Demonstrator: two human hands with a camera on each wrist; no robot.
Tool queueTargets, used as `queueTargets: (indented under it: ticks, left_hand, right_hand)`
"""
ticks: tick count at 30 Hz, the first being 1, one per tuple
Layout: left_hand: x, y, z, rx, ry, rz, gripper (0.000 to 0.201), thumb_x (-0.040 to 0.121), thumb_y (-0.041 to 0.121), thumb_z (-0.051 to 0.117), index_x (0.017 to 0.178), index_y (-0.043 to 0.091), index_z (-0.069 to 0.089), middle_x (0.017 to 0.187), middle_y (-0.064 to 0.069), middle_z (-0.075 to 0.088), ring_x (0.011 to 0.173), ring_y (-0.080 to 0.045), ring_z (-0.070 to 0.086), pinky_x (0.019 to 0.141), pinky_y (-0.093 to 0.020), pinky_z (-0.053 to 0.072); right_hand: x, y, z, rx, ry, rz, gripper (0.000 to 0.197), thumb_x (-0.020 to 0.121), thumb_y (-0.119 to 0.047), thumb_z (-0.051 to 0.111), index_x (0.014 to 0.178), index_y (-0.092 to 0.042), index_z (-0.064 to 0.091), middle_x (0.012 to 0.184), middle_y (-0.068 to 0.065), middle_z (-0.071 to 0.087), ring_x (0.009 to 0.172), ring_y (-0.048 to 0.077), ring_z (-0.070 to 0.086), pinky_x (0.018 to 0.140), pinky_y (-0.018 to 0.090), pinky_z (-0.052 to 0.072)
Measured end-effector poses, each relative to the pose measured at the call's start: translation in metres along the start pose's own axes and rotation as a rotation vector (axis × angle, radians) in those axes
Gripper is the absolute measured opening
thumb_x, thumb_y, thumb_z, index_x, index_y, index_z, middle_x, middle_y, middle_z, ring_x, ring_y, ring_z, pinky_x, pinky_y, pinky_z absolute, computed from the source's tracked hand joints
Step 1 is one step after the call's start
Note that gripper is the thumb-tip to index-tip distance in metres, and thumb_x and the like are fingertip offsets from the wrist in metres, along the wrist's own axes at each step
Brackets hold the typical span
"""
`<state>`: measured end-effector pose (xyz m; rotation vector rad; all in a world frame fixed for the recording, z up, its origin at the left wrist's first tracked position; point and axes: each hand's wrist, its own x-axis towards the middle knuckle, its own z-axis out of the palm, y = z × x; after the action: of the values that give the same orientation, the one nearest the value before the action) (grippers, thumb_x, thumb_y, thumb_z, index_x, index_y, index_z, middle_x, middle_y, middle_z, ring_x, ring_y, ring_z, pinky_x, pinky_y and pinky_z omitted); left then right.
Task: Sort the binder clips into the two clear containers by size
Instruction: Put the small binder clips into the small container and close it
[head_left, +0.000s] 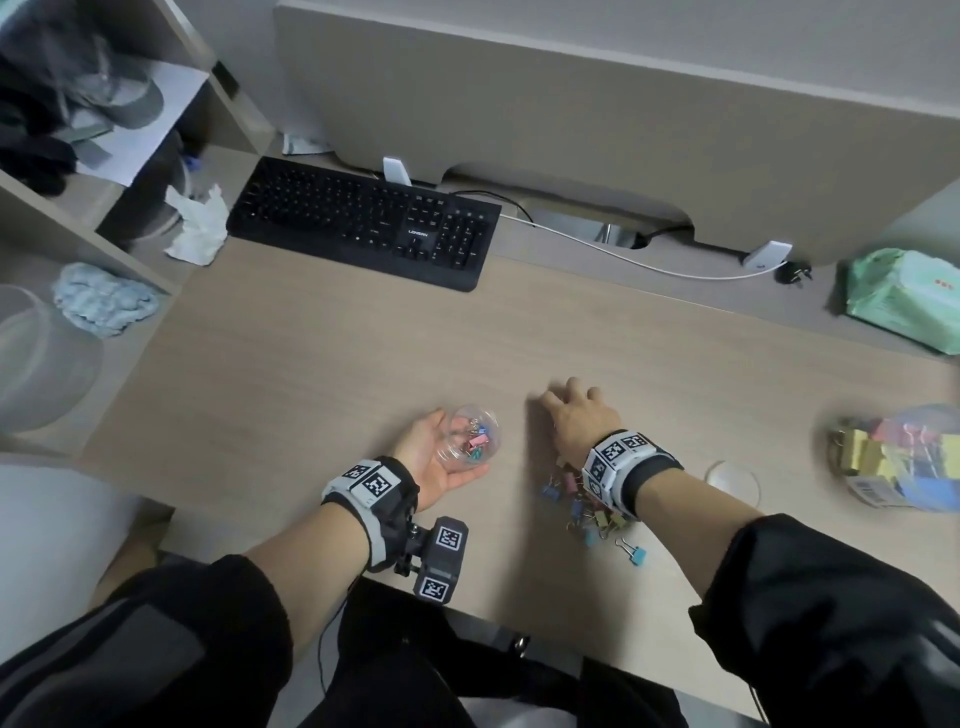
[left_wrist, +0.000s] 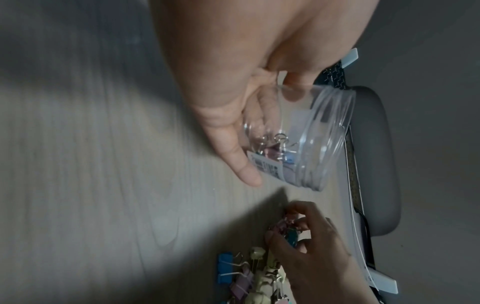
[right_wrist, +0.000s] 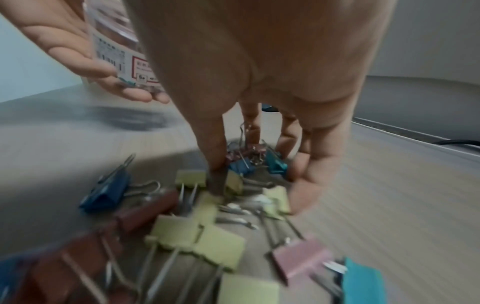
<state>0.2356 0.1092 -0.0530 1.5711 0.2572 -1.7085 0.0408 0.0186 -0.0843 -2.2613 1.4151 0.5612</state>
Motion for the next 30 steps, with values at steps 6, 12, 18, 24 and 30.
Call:
queueTargets:
  ticks: [6,12,18,24,30]
  left_hand:
    - [0.001,-0.008,0.009,0.016,0.005,-0.014,0.043,0.110,0.040,0.038,0.106,0.008,0.067,0.109,-0.019,0.070,0.094,-0.035,0.068,0.091,-0.052,0.053]
    - [-0.001,-0.018,0.020,0.056,-0.019,-0.029,0.041,0.110,0.040,0.040,0.110,0.008,0.066,0.108,-0.020,0.071,0.093,-0.035,0.069,0.080,-0.049,0.056]
    - [0.000,-0.023,0.024,0.080,-0.032,-0.037,0.041,0.109,0.041,0.042,0.121,0.008,0.065,0.119,-0.021,0.070,0.096,-0.035,0.070,0.080,-0.049,0.058]
    - [0.003,-0.028,0.039,0.122,-0.036,-0.037,0.041,0.109,0.040,0.043,0.120,0.008,0.065,0.122,-0.022,0.069,0.096,-0.036,0.070,0.084,-0.051,0.056]
    - [0.000,-0.038,0.060,0.143,-0.117,-0.048,0.045,0.109,0.042,0.040,0.123,0.008,0.065,0.130,-0.024,0.067,0.100,-0.039,0.070,0.083,-0.052,0.058]
  right_hand:
    - [-0.009,0.013,0.004,0.112,-0.040,0.000,0.053,0.083,-0.013,0.061,0.130,-0.017,0.037,0.126,0.016,0.036,0.106,0.040,0.051,0.087,0.044,0.048]
    - [-0.021,0.031,0.004,0.150,-0.052,0.047,0.044,0.086,-0.007,0.055,0.127,-0.005,0.040,0.123,0.018,0.048,0.104,0.039,0.059,0.084,0.041,0.049]
    - [-0.032,0.051,-0.006,0.381,-0.063,0.169,0.013,0.082,-0.007,0.061,0.086,-0.016,0.052,0.093,0.008,0.062,0.077,0.024,0.056,0.056,0.027,0.042]
    - [-0.049,0.044,-0.038,0.685,0.029,0.110,0.014,0.081,-0.006,0.062,0.074,-0.017,0.058,0.075,0.007,0.069,0.058,0.022,0.064,0.047,0.026,0.051]
    - [-0.067,0.016,-0.064,0.957,0.038,0.020,0.022,0.082,0.007,0.052,0.072,-0.012,0.055,0.061,0.008,0.059,0.049,0.027,0.061,0.056,0.048,0.058]
